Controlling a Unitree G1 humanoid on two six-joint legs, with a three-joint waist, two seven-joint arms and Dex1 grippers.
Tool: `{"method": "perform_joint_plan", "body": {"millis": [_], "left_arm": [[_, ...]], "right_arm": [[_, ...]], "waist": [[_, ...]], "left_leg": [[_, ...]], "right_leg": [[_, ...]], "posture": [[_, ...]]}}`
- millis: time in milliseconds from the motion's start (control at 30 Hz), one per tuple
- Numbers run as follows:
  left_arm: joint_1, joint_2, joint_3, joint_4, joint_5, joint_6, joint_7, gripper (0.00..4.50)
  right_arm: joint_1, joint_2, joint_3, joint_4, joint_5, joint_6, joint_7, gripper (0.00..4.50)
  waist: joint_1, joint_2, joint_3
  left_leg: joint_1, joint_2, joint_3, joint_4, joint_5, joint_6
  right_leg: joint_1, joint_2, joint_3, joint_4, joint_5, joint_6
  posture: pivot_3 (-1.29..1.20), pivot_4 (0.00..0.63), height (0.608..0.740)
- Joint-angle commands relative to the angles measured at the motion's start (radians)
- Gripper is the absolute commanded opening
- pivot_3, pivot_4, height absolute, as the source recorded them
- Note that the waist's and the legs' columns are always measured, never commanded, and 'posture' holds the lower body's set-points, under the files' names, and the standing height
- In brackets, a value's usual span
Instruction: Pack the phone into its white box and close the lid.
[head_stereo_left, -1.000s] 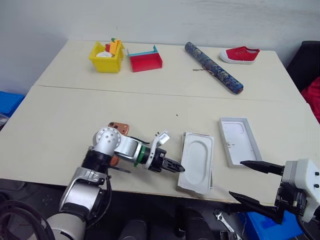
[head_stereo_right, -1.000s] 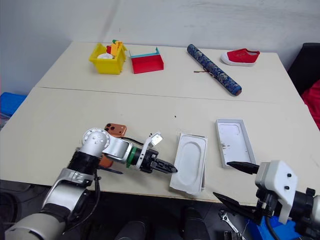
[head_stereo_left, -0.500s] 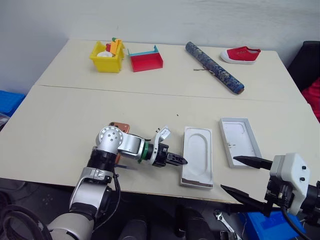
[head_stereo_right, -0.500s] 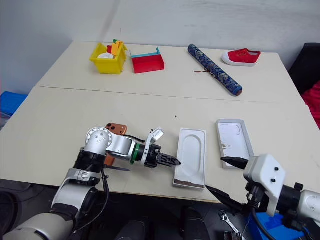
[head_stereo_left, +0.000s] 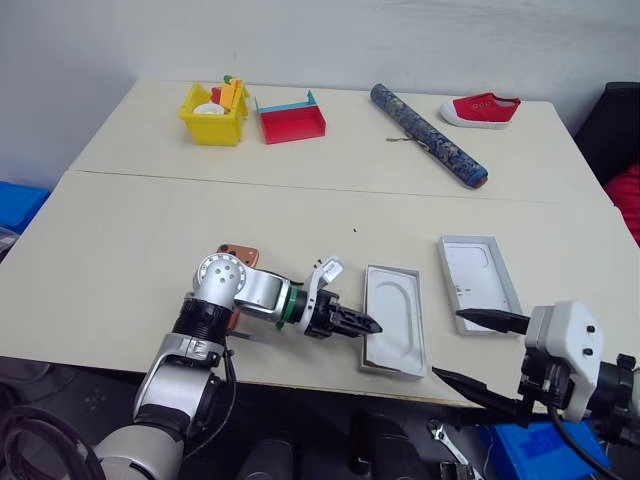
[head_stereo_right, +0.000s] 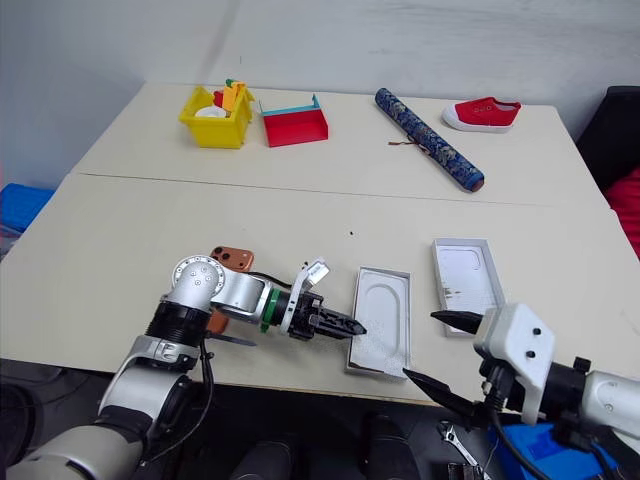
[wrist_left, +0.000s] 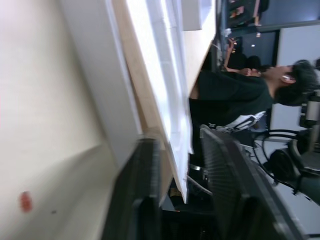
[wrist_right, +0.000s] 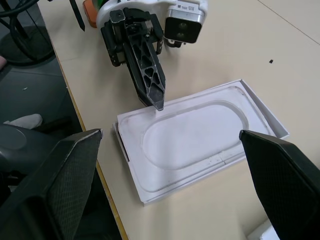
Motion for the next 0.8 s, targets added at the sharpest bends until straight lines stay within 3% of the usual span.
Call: {"method": "perform_joint_plan", "body": {"millis": [33, 233, 333, 533, 600, 700, 800], "left_arm": [[-0.023, 0.039, -0.018, -0.029, -0.055, 0.002, -0.002, 2.71], [-0.046, 0.167, -0.060, -0.146, -0.152, 0.002, -0.102, 4.49], [-0.048, 0.218, -0.067, -0.211, -0.164, 0.002, -0.151, 4.49], [-0.053, 0.207, -0.014, -0.224, -0.143, 0.002, -0.178, 4.49], [-0.038, 0.236, -0.010, -0.284, -0.063, -0.040, -0.223, 4.49], [-0.008, 0.371, -0.122, -0.438, 0.222, -0.339, -0.459, 4.49], [0.018, 0.447, -0.173, -0.484, 0.399, -0.572, -0.668, 4.30]], "right_arm": [[-0.016, -0.010, 0.004, 0.007, -0.012, -0.013, 0.004, 4.50], [-0.106, -0.027, 0.088, 0.037, -0.021, -0.003, -0.013, 4.50], [-0.166, -0.041, 0.134, 0.053, -0.021, 0.010, -0.019, 4.50], [-0.252, -0.066, 0.212, 0.110, -0.056, 0.013, -0.018, 4.50], [-0.293, -0.082, 0.264, 0.133, -0.081, 0.020, -0.021, 4.50], [-0.398, -0.093, 0.385, 0.181, -0.134, 0.042, -0.040, 4.50], [-0.489, -0.088, 0.480, 0.223, -0.172, 0.073, -0.051, 4.31]], "waist": [[-0.001, 0.000, 0.000], [-0.006, 0.000, 0.000], [-0.004, 0.001, 0.000], [-0.002, 0.000, 0.001], [-0.003, 0.000, 0.001], [-0.014, 0.000, 0.002], [-0.012, 0.002, 0.003]], "left_leg": [[0.000, 0.000, 0.000, 0.000, 0.000, 0.000], [0.001, 0.000, 0.000, 0.000, 0.000, -0.001], [0.000, 0.000, 0.000, 0.000, 0.000, -0.001], [-0.001, -0.001, 0.000, 0.000, 0.001, 0.000], [-0.001, -0.001, 0.000, 0.000, 0.001, 0.000], [0.000, 0.000, 0.001, 0.000, 0.001, -0.001], [0.001, 0.001, 0.003, -0.001, 0.001, -0.003]], "right_leg": [[0.000, 0.000, 0.000, 0.000, 0.000, 0.000], [0.000, 0.000, 0.001, 0.001, 0.000, 0.000], [0.000, 0.000, 0.000, 0.001, 0.000, 0.000], [0.000, 0.000, -0.001, 0.000, 0.000, 0.000], [0.000, 0.000, -0.001, 0.000, 0.000, 0.000], [-0.001, 0.000, 0.000, 0.000, 0.000, -0.001], [-0.001, 0.001, 0.000, 0.001, -0.001, -0.003]], "posture": [[0.00, 0.150, 0.740], [0.00, 0.150, 0.740], [0.00, 0.150, 0.740], [0.00, 0.150, 0.740], [0.00, 0.150, 0.740], [0.00, 0.150, 0.740], [0.00, 0.150, 0.740]]}}
